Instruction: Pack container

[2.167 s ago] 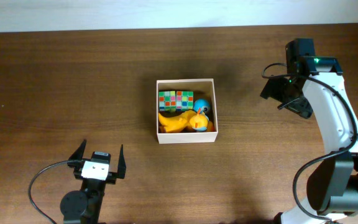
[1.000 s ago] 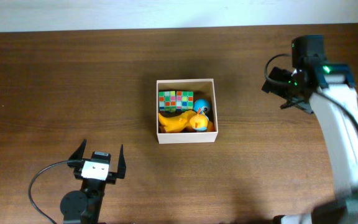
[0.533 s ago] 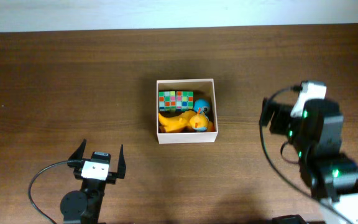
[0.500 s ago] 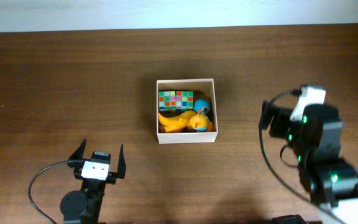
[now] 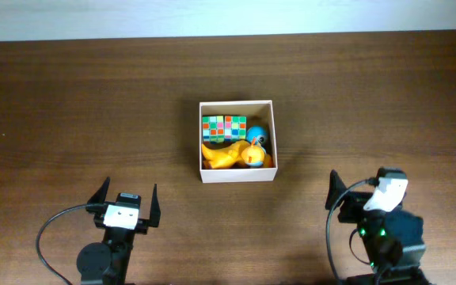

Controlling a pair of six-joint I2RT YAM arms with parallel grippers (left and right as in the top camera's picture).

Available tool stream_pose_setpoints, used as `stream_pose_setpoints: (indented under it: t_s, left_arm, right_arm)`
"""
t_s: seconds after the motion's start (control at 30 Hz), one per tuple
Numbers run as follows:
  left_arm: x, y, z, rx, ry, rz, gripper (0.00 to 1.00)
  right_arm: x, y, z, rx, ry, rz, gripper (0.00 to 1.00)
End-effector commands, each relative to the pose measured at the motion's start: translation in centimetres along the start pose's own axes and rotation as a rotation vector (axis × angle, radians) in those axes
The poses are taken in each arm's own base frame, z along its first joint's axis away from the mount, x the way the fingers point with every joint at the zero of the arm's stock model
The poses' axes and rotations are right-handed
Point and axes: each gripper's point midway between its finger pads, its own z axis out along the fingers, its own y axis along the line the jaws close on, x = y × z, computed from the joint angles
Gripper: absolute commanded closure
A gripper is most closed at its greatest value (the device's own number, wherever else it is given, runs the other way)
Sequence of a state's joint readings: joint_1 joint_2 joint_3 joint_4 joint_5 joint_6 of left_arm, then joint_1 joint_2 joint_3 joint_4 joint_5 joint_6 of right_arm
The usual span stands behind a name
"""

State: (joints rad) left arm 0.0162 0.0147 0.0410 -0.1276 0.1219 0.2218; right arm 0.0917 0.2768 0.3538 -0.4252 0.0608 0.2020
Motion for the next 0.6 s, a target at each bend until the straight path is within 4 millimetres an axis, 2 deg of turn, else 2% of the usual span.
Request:
stream_pose_setpoints:
  t_s: [0.0, 0.27, 0.57]
  left_arm:
    - [0.1, 0.3, 0.0, -0.017, -0.001, 0.011, 0.01]
    - [0.1, 0.3, 0.0, -0.017, -0.001, 0.011, 0.01]
    - [0.1, 0.3, 0.0, -0.017, -0.001, 0.011, 0.01]
  right_arm:
    - [1.3, 0.1, 0.1, -0.034, -0.036, -0.002, 0.01]
    - [3.0, 0.0, 1.1, -0.065, -0.108, 0.004, 0.01]
    - [2.2, -1.1, 1.6, -0.016, -0.225, 0.006, 0.01]
